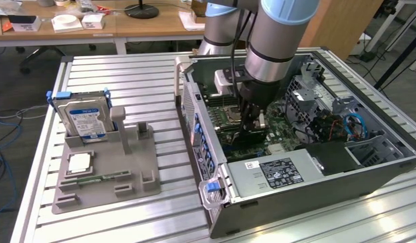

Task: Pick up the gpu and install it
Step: 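Press down on the gpu until it lock into place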

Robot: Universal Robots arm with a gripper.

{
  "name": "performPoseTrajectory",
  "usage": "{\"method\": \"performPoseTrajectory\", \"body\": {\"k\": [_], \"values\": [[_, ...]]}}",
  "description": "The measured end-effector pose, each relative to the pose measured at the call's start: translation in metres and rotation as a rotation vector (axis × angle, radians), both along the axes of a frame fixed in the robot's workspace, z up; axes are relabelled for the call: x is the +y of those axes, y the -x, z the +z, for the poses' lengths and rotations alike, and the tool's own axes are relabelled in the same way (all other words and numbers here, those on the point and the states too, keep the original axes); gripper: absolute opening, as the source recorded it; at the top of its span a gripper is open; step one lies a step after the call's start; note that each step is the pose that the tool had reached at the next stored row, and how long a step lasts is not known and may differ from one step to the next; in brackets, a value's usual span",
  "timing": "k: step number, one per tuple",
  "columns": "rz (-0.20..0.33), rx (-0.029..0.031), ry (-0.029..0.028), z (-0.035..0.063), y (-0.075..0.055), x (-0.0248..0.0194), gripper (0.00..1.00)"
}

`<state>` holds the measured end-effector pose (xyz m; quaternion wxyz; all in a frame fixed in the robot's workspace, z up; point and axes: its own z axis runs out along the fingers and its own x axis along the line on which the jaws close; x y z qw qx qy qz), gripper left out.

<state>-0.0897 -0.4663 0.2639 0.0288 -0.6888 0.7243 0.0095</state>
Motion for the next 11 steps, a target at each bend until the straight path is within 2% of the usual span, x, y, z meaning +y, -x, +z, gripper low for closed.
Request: {"method": "performPoseTrajectory", "body": {"k": [3,8,10,11], "values": [[0.0,0.0005,0.0011,-0.0036,0.0,0.0005,0.11],[0.0,-0.0004,-0.0011,-0.0042,0.0,0.0009,0.11],[-0.001,-0.0024,-0.0048,0.0014,0.001,0.0013,0.11],[0.0,-0.0011,-0.0021,0.0075,0.001,0.0009,0.11]]}}
